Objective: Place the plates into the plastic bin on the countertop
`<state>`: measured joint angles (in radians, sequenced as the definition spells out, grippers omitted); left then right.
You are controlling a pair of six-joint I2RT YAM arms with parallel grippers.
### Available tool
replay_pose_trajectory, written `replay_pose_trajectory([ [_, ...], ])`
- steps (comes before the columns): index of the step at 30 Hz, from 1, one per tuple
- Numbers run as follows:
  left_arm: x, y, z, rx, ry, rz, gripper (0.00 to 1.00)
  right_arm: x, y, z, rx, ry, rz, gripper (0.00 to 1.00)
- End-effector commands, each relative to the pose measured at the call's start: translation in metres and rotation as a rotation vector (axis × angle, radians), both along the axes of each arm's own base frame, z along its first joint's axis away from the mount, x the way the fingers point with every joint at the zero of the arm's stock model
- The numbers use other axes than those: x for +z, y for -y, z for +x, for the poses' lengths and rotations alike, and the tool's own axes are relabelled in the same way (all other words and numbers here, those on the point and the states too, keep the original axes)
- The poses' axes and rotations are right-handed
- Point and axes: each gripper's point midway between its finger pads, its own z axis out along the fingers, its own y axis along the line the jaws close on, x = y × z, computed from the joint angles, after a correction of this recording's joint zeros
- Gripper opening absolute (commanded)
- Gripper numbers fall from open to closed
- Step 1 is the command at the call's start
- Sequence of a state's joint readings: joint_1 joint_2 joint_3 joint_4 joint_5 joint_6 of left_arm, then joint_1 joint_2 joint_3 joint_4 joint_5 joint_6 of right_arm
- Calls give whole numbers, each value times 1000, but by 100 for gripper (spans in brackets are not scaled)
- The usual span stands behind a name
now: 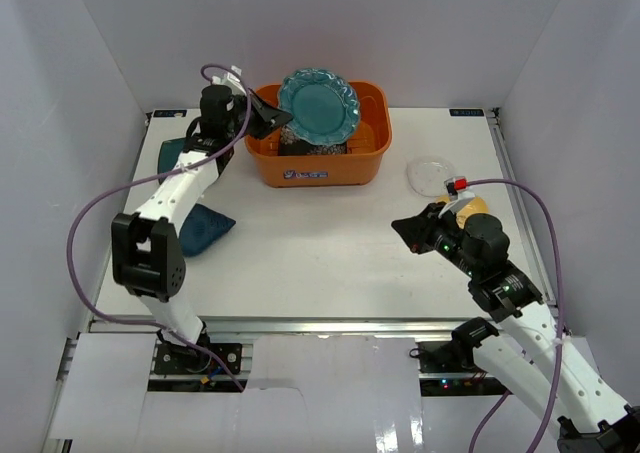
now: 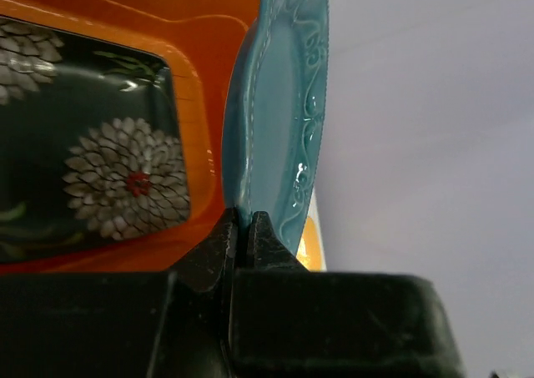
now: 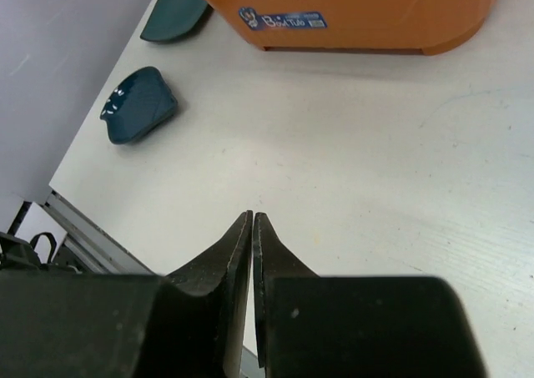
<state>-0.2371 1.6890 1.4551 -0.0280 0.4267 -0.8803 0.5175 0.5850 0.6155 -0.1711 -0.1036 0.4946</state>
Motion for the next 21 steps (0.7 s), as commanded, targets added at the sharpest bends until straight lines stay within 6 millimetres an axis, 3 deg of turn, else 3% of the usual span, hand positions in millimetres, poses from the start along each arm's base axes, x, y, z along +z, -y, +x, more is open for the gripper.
replay_pose_trajectory([
  [1,39,0,20,14,108,-19,0,4,-7,-3,44,31,9,9],
  [4,23,-1,36,41,89,1,0,3,-9,-4,64,33,3,9],
  [12,-47,1,69,41,-37,93,1,-9,-18,-4,104,15,14,11],
  [15,-75,-4,74,53,-74,155,21,-14,-22,-3,119,-1,25,11],
  [16,-80,-7,77,65,-79,176,37,-15,-24,-4,126,-8,28,11],
  [18,-96,-10,78,69,-111,216,53,-22,-26,-2,126,-27,27,12],
  [19,-95,-12,79,70,-103,233,61,-24,-26,-1,124,-27,27,12],
  [20,-97,-14,78,78,-108,251,76,-28,-27,-1,124,-43,27,12],
  [21,-93,-16,77,81,-100,258,82,-32,-27,-1,122,-55,22,12],
])
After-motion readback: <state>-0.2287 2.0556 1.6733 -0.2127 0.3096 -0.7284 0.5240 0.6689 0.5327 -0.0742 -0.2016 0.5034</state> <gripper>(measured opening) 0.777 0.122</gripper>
